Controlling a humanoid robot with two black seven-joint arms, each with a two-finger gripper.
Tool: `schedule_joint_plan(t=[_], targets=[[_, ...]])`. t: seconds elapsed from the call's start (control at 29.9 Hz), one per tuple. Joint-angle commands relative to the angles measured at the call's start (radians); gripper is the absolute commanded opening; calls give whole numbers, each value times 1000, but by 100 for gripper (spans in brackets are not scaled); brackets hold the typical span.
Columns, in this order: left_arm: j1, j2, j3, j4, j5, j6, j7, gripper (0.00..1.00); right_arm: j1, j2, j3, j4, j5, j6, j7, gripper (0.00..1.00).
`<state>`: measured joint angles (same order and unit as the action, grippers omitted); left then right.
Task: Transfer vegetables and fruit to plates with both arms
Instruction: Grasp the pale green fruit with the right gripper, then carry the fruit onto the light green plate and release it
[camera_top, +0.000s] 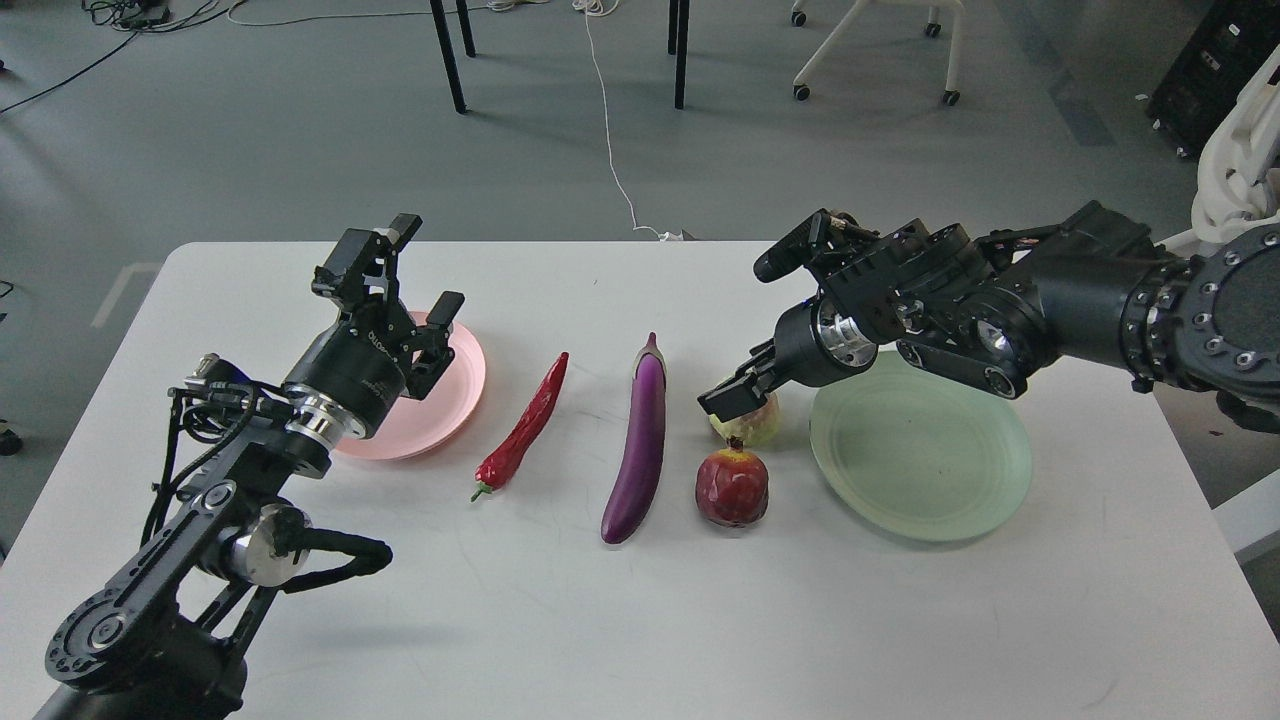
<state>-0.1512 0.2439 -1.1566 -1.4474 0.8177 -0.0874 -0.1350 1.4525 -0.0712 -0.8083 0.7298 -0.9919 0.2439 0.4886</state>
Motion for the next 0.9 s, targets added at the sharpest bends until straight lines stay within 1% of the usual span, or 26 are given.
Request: schedule_joint_plan(t=[0.0, 0.17, 0.23, 0.27, 0.33, 0.4, 0.47, 0.5, 0.67, 0.77, 0.87], targets=[[7, 2, 0, -8, 0, 0, 0, 98, -9, 1, -11, -7, 13, -3, 0, 92], [7, 2, 0, -8, 0, 0, 0, 98, -11, 1, -38, -15, 12, 2, 0, 91], [5, 2, 0, -8, 0, 0, 0, 98, -12, -1, -49, -15, 12, 2, 0, 89], [5, 2, 0, -8, 0, 0, 0, 98, -11, -1, -51, -15, 13, 2, 0, 84], [7, 2, 0, -8, 1, 2, 0, 98, -12, 1, -51, -15, 13, 2, 0, 66], [7, 2, 0, -8, 1, 2, 0, 98, -21, -1, -51, -15, 13, 2, 0, 51], [7, 2, 0, -8, 1, 3, 0, 98, -21, -2, -51, -13, 12, 3, 0, 41], [5, 2, 0, -8, 1, 2, 0, 98, -21, -4, -51, -13, 12, 3, 0, 38], [4, 2, 0, -8, 0, 2, 2, 98, 12, -28, -49, -6, 16, 5, 0, 37], [2, 0, 0, -8, 1, 2, 2, 98, 89, -91, -46, 25, 15, 5, 0, 37], [2, 0, 0, -8, 0, 0, 2, 98, 152, -179, -49, 98, 3, 5, 0, 38]])
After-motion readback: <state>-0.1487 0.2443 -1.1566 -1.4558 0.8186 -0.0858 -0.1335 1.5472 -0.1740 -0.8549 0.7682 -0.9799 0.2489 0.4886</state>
